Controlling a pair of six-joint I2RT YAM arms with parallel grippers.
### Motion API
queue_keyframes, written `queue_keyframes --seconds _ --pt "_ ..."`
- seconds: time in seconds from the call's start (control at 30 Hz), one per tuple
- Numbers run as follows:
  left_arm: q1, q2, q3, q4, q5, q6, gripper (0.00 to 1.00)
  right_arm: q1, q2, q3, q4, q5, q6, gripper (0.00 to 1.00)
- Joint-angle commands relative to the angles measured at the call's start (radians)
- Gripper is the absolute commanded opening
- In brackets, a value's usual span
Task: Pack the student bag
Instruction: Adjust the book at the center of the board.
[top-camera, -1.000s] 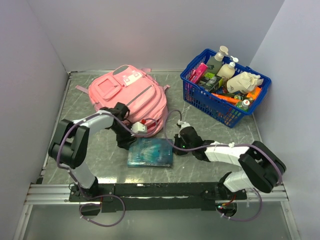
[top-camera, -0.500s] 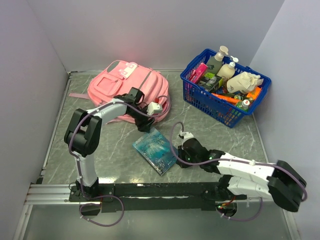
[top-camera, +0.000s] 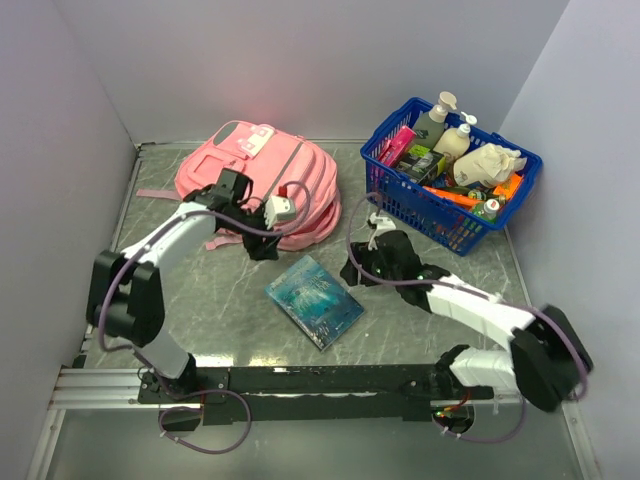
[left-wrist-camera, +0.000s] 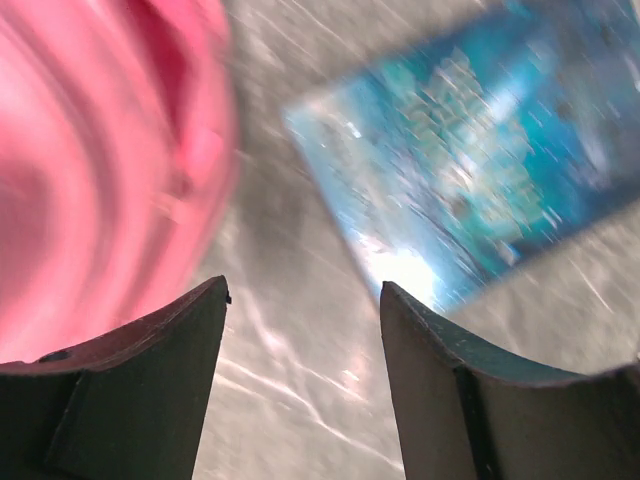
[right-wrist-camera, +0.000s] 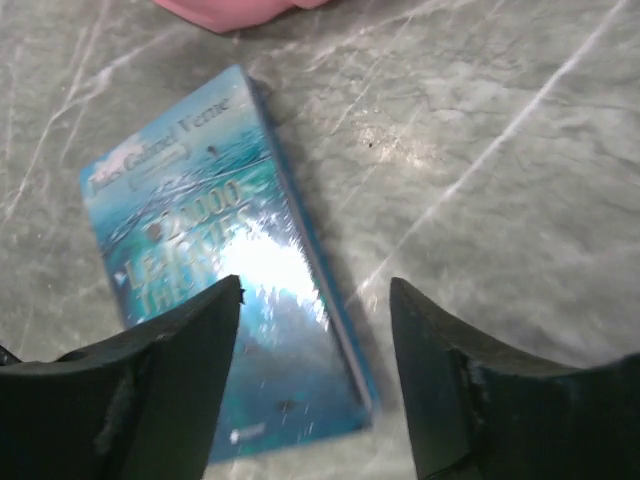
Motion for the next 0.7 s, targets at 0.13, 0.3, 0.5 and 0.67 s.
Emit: queue_keyframes --seconds 0.13,0.3,0.5,0.67 --pt "-0.061 -0.101 -0.248 -0.005 -0.066 0.065 0.66 -0.126 0.286 -0.064 0.425 -0.396 0.103 0.77" --pt "-0.114 -0.089 -0.317 0.107 -0.120 0.047 0.66 -0.188 0.391 -0.072 0.518 -0.548 0.144 0.79" --pt "-0.149 -0.103 -0.407 0.268 -0.171 0.010 0.68 -0.189 0.472 -0.094 0.603 -0.599 0.163 0.80" --pt "-0.196 -0.075 -0.431 0.368 -0.211 -0.067 0.67 -0.188 0.492 -0.166 0.714 -0.622 0.212 0.77"
